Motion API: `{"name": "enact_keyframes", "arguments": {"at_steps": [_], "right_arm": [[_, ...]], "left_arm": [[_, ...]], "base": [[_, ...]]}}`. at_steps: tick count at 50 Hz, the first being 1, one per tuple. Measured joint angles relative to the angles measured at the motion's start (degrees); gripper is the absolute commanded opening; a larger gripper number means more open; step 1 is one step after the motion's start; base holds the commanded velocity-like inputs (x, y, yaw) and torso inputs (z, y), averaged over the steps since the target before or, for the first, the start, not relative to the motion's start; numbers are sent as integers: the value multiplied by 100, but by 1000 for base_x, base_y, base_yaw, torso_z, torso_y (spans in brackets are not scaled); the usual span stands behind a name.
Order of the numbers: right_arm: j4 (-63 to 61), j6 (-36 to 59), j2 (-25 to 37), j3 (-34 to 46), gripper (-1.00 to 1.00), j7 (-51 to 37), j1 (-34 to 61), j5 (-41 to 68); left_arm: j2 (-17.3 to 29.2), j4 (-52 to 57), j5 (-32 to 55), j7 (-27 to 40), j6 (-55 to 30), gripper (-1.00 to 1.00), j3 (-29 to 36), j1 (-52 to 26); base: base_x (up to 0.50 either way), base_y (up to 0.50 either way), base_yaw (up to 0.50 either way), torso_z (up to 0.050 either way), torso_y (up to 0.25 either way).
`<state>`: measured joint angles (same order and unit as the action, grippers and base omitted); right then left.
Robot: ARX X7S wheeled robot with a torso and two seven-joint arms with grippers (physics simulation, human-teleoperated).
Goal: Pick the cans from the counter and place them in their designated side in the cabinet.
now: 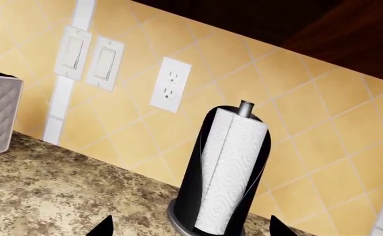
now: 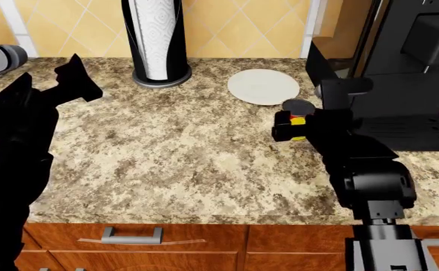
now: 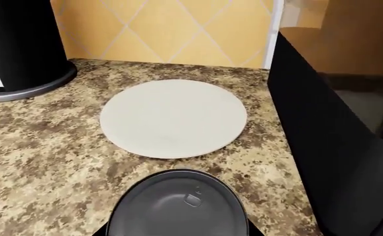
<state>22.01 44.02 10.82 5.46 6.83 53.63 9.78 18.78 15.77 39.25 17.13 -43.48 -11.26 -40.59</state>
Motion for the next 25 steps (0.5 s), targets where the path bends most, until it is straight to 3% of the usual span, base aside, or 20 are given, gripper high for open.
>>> {"name": "enact_keyframes", "arguments": {"at_steps": [20, 25], "right_arm": [[-3157, 2201, 212, -487, -100, -192, 237, 552], [-3667, 2502, 205, -603, -100, -228, 257, 655]], "left_arm": [[26, 28, 45, 35, -2, 100, 41, -60], [29, 54, 75, 46, -19, 100, 52, -70]], "base": [[0, 0, 0, 0, 0], [-437, -3, 0, 2, 0]]}}
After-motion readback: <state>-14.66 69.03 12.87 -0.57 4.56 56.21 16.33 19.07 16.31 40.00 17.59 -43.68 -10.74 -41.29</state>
